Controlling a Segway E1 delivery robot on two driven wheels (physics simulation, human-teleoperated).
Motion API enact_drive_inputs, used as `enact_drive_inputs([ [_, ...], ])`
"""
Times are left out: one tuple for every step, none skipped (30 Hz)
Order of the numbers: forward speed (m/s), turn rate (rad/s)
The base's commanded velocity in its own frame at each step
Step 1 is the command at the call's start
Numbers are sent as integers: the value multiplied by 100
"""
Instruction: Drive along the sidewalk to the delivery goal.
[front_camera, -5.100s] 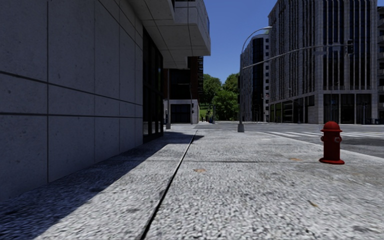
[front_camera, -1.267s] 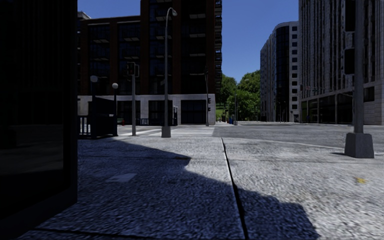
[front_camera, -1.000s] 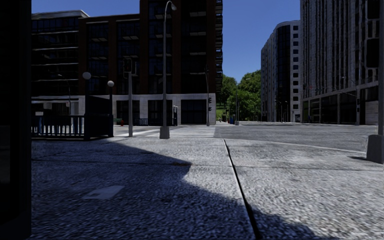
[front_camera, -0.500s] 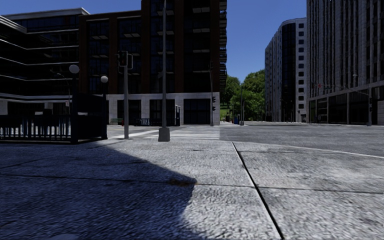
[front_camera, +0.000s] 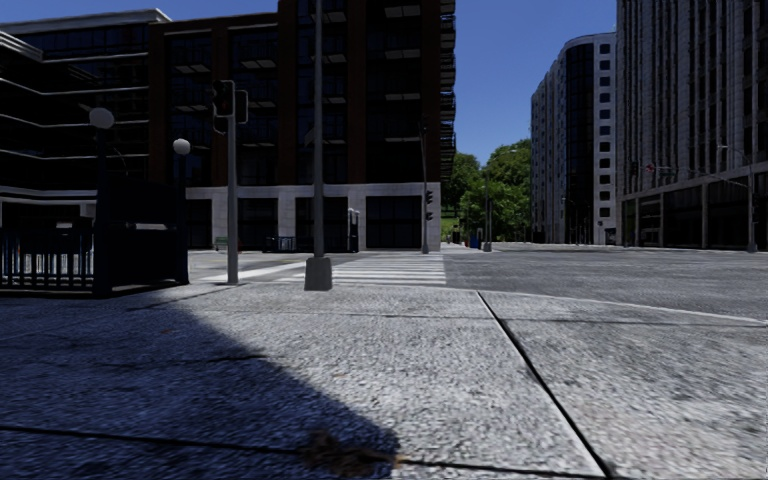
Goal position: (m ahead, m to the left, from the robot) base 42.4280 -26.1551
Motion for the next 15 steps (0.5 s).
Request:
enact_drive_inputs([
  [200, 0],
  [200, 18],
  [200, 35],
  [200, 39],
  [200, 40],
  [200, 40],
  [200, 21],
  [200, 2],
  [200, 0],
  [200, 0],
  [200, 0],
  [200, 0],
  [200, 0],
  [200, 0],
  [200, 0],
])
